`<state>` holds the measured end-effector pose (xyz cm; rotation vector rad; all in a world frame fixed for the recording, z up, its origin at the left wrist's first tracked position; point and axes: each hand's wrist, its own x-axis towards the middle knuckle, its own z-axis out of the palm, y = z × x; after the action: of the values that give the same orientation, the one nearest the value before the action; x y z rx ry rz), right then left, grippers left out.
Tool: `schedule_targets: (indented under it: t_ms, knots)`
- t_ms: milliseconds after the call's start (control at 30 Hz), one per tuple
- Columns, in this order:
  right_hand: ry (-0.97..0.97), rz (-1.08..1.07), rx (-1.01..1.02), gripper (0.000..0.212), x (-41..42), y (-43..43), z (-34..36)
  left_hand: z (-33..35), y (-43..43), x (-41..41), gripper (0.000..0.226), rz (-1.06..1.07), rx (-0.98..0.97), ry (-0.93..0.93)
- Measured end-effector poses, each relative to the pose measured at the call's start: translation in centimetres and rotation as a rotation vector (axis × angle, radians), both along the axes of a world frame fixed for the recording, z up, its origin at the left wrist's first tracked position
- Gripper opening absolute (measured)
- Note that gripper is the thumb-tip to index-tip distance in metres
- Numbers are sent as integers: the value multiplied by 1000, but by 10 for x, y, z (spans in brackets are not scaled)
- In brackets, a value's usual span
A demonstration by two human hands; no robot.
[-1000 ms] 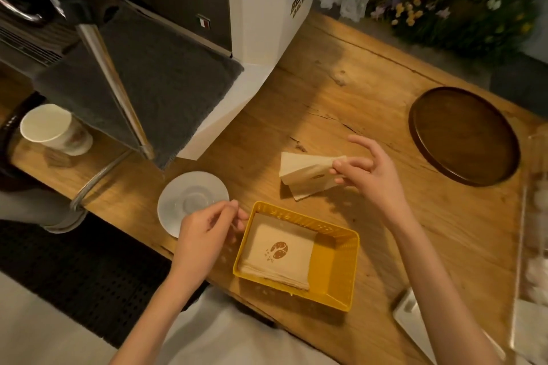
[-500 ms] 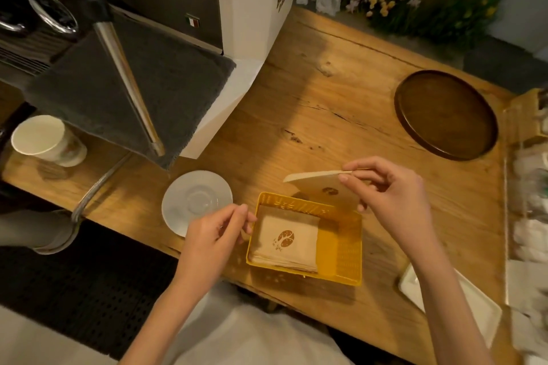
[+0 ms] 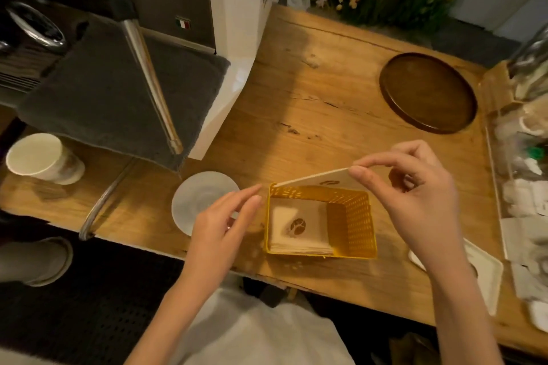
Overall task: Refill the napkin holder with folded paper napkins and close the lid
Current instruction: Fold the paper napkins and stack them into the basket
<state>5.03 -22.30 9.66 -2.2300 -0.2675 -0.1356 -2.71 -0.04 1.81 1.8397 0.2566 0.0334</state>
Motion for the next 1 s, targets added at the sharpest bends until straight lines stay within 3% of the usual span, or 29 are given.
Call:
schedule_targets:
  t_ms: [167, 333, 500, 800, 900, 1000]
  knots:
    - [116, 32, 152, 8, -16, 10, 4, 7, 1, 5, 51, -98, -10, -15]
    - [177, 14, 344, 5, -28, 20, 4, 14, -3, 6, 18, -95, -92, -100]
    - [380, -15, 501, 19, -33, 17, -8, 25, -10, 8, 23, -54, -185, -86]
    - [614, 39, 486, 23, -29, 7, -29, 20, -31, 20, 39, 21, -261, -22]
    - [640, -3, 542, 20, -24, 5, -33, 21, -35, 23, 27, -24, -338, 70]
    - [663, -68, 569, 20, -19, 3, -37, 18, -37, 23, 53, -49, -390, 161]
